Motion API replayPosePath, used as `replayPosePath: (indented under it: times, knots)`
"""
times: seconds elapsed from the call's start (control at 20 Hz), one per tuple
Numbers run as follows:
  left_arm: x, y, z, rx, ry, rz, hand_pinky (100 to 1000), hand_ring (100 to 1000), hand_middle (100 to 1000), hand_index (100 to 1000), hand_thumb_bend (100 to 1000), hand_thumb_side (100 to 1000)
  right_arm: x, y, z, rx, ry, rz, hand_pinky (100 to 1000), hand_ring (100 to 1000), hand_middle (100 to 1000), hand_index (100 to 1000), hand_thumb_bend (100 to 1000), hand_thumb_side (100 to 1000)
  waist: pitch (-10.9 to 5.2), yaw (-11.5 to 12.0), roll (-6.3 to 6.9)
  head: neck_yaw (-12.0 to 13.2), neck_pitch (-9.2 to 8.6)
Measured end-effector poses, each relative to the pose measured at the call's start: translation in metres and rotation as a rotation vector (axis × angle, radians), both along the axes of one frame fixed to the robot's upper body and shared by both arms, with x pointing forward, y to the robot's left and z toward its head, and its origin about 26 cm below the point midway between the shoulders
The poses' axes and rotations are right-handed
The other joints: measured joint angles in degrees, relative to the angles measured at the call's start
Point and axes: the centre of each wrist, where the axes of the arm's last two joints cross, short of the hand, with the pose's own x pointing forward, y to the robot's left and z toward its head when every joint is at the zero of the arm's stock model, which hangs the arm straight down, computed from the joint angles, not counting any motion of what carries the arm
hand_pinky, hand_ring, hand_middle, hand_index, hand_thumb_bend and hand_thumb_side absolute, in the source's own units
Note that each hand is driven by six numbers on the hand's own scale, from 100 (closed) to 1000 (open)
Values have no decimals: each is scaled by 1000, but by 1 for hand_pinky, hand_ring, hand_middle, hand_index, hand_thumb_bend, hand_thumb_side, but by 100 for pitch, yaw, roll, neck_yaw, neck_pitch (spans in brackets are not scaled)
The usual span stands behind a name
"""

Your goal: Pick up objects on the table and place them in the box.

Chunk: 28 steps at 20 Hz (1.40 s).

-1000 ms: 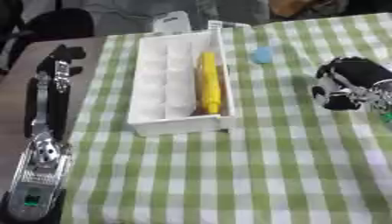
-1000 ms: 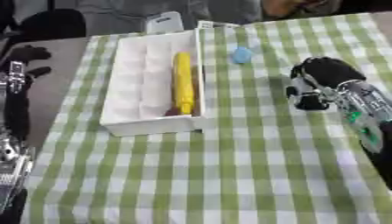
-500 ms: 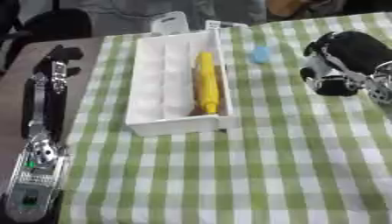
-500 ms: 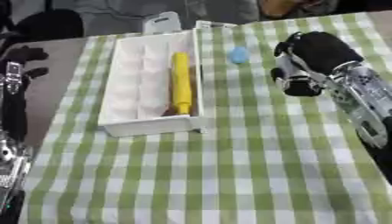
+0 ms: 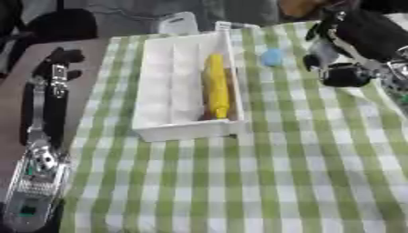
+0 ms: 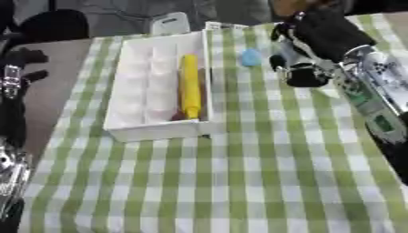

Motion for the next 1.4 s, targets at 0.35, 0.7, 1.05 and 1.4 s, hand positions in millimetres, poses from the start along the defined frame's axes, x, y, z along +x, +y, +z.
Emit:
replayPosePath:
  times: [0.35,0.7,1.05,1.4]
  knots:
    - [1,-3,2,3,-6,-16,774,1000,673,771,147,979,10,7,1,83,-36,-6,562,488,413,709,136,100,0,201,-5,-95,-4]
    - [2,-15,9,5,-29,-78,770,1000,673,773,148,971,21,6,-2,106,-32,-20,553,483,407,706,100,100,0,573,-38,-286,-23]
    - [4,-33,21,-7,-66,-160,764,1000,673,772,150,965,29,0,-6,127,-28,-53,545,478,403,704,100,100,8,1003,-38,-597,-111]
    - [1,-49,30,-24,-96,-241,760,1000,672,772,151,967,34,-1,-5,156,-49,-56,538,472,397,700,100,100,166,1363,-68,-855,-212]
